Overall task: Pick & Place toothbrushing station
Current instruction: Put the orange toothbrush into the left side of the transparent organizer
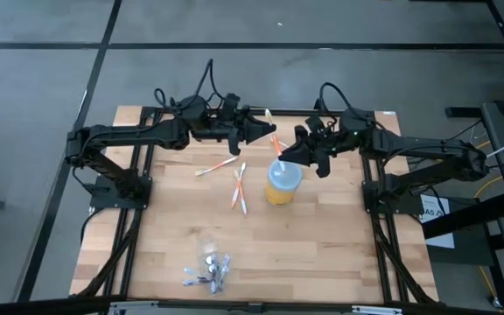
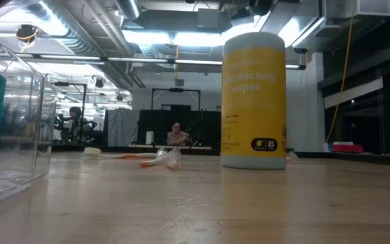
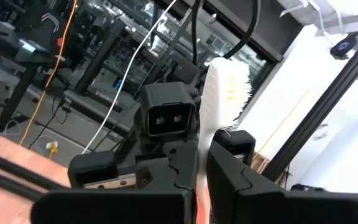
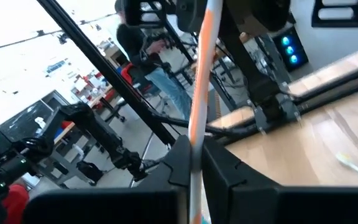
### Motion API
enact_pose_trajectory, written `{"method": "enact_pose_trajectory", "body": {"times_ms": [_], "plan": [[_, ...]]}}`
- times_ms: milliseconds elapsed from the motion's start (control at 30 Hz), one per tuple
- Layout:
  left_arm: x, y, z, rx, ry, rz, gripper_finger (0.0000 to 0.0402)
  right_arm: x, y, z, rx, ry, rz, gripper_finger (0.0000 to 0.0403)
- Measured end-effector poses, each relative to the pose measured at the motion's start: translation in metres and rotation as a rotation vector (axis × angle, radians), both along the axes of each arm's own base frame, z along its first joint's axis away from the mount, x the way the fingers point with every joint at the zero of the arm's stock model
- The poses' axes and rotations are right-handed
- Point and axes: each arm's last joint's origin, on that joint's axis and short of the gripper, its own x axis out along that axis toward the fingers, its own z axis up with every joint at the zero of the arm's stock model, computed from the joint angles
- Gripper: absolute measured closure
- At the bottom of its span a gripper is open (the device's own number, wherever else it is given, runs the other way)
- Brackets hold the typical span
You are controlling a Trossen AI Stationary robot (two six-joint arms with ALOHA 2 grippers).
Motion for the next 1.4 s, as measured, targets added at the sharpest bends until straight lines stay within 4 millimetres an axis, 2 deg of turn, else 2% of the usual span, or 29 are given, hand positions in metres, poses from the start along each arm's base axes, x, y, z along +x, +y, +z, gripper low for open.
{"method": "enact_pose_trajectory", "body": {"times_ms": [67, 267, 367, 567, 733, 867, 1000, 1133, 1233, 1400], "plan": [[-0.001, 0.0, 0.002, 0.0, -0.01, 0.002, 0.039, 0.0, 0.001, 0.003, -0.003, -0.031, -0.01, 0.035], [0.0, 0.0, 0.001, -0.002, -0.015, -0.006, 0.039, 0.001, -0.002, 0.004, 0.001, -0.041, -0.102, 0.0207], [0.0, 0.0, 0.001, 0.0, -0.016, -0.013, 0.0391, 0.001, -0.002, 0.004, 0.001, -0.036, -0.122, 0.0167], [-0.006, 0.001, -0.001, 0.041, 0.064, 0.027, 0.0391, -0.006, -0.003, 0.011, -0.038, -0.084, -0.184, 0.0167], [-0.031, 0.005, 0.004, 0.138, 0.196, 0.146, 0.0391, -0.022, -0.005, 0.021, -0.085, -0.115, -0.264, 0.0186], [-0.061, -0.001, 0.007, 0.164, 0.346, 0.205, 0.0391, -0.035, -0.006, 0.026, -0.09, -0.109, -0.305, 0.0197], [-0.081, -0.028, 0.0, 0.135, 0.521, 0.193, 0.0391, -0.044, -0.005, 0.028, -0.089, -0.093, -0.306, 0.0202], [-0.087, -0.064, 0.001, 0.085, 0.54, 0.186, 0.0391, -0.045, -0.005, 0.028, -0.075, -0.085, -0.306, 0.0202], [-0.091, -0.096, -0.004, 0.042, 0.568, 0.262, 0.0391, -0.045, -0.003, 0.028, -0.063, -0.086, -0.299, 0.0202], [-0.105, -0.153, -0.032, -0.053, 0.639, 0.5, 0.0391, -0.047, 0.006, 0.03, -0.058, -0.099, -0.253, 0.0202]]}}
